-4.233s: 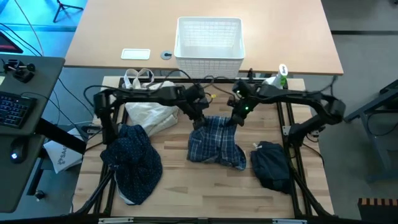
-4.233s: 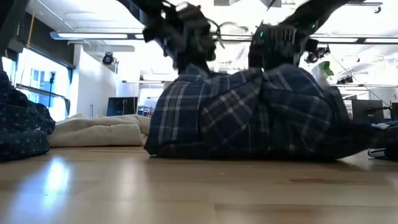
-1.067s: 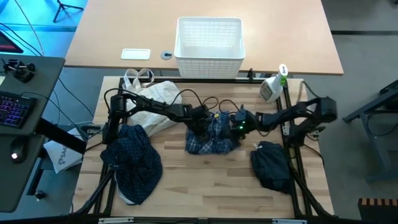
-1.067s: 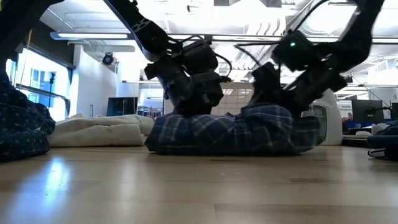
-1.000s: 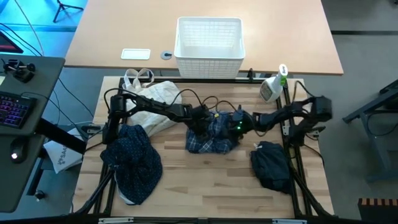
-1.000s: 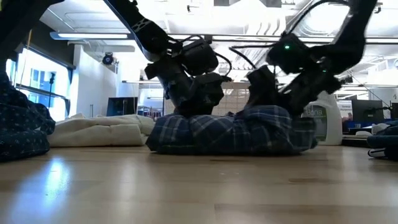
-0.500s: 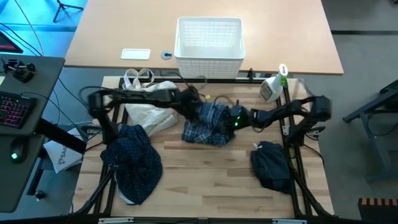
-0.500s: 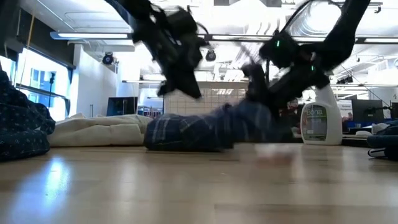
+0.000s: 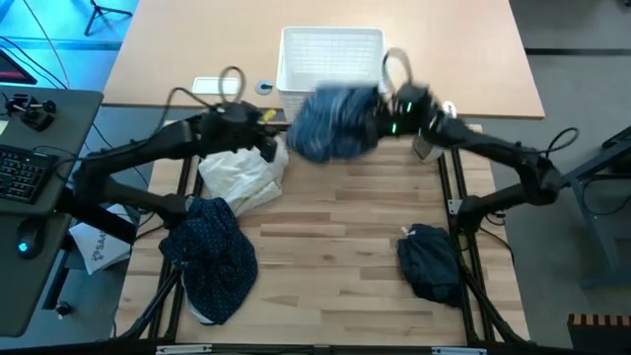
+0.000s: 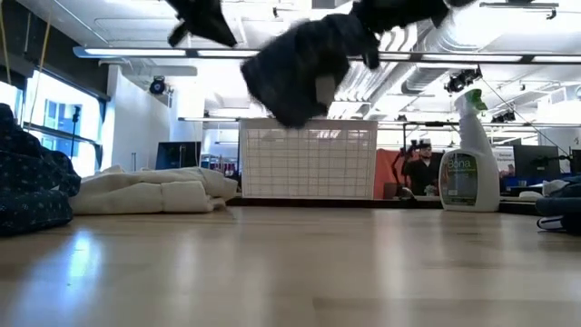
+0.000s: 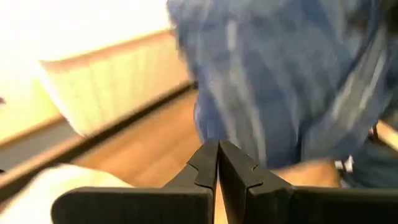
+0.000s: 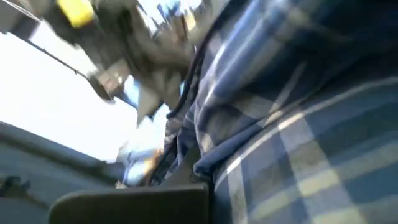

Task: Fold Laundry from Bin
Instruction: Put the folded blue checkered long sleeve into the white bin

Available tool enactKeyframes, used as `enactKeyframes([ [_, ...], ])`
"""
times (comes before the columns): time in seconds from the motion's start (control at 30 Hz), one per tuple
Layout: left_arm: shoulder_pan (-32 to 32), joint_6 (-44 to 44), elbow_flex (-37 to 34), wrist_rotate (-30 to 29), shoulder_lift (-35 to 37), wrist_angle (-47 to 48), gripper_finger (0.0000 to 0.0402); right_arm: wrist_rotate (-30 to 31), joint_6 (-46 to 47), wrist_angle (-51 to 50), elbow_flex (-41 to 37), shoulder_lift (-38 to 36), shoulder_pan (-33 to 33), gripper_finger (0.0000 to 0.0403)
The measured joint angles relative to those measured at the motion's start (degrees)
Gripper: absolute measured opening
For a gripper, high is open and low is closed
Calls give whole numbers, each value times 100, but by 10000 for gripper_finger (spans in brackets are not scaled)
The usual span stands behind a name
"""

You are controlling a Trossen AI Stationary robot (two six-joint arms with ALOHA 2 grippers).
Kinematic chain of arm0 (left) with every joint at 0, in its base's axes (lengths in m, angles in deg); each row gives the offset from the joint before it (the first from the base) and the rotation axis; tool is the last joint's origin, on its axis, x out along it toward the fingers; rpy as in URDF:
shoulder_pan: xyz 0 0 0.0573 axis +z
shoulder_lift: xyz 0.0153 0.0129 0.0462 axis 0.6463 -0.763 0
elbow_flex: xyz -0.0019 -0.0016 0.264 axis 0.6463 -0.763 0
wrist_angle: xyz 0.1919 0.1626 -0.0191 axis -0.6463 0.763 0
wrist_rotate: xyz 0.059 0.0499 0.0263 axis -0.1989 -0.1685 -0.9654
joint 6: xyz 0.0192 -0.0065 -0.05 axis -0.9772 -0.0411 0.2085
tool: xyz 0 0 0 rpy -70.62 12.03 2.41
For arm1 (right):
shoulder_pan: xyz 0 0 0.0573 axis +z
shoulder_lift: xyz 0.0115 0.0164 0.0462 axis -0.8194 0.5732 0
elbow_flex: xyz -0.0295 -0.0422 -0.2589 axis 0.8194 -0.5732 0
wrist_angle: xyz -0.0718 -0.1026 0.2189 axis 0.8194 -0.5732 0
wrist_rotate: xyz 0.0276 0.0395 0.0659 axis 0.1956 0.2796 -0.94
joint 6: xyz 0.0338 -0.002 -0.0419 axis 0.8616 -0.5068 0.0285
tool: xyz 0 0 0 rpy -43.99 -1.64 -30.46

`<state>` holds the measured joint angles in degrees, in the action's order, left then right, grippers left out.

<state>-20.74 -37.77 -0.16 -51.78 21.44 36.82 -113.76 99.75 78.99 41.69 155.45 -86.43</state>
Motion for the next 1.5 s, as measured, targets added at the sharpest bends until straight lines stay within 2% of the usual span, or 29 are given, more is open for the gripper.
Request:
enactKeyframes([
  [0.1,0,0,0,-449,297,-87,0,-152,-370,-360,1284,484,-484,6],
  [0.23,2,-387,2,-779,480,-178,0,-254,-616,-570,3006,1503,-1085,7],
  [0.43,9,-1446,2,-828,508,-354,0,-669,-663,-759,5483,3475,-1791,7],
  [0.57,8,-1960,2,-826,486,-344,0,-1220,-774,-861,6619,4808,-2144,7],
  [0.67,9,-2150,2,-814,497,-324,0,-1920,-465,9,6196,5319,-2356,8],
  [0.8,9,-2237,2,-808,500,-304,0,-2494,-330,14,5983,5970,-2577,12],
  [0.97,9,-2247,2,-807,501,-335,0,-2494,-390,-67,6001,6430,-2703,13],
  [1.23,156,-2242,2,-1123,502,-412,0,-2514,-1125,87,6029,6451,-2747,14],
  [1.33,340,-2216,2,-1137,502,-411,0,-2118,-1456,-363,6040,6429,-2741,15],
  [1.4,457,-2111,2,-1130,502,-413,0,-1755,-1785,-816,6040,6427,-2744,27],
  [1.5,583,-1951,2,-1116,504,-412,0,-1622,-2111,-1373,6038,6433,-2807,75],
])
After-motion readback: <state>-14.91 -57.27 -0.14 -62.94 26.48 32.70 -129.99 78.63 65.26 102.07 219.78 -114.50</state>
